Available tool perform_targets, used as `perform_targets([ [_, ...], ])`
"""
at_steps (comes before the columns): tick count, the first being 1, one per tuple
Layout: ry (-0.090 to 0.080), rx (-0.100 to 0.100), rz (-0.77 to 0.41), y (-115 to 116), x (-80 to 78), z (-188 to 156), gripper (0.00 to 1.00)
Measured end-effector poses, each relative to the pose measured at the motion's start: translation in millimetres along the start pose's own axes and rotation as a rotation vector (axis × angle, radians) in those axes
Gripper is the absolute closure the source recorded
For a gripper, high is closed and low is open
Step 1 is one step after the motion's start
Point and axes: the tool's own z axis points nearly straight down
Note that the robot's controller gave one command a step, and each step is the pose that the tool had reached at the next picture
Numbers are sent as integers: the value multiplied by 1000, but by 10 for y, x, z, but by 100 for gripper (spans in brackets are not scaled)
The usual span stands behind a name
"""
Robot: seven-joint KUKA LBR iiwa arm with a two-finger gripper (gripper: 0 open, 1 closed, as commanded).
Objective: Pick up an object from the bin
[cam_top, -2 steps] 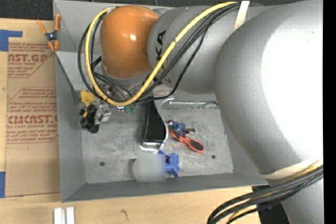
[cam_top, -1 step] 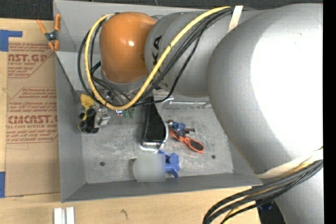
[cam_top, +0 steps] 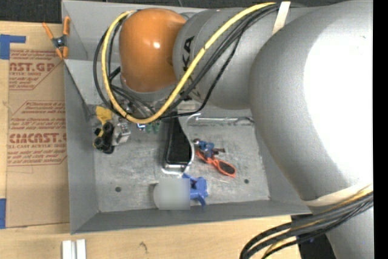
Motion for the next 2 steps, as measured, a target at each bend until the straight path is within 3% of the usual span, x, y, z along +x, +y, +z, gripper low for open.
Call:
perform_targets([
  [2,-1,1,-21,-4,-23,-201,100],
])
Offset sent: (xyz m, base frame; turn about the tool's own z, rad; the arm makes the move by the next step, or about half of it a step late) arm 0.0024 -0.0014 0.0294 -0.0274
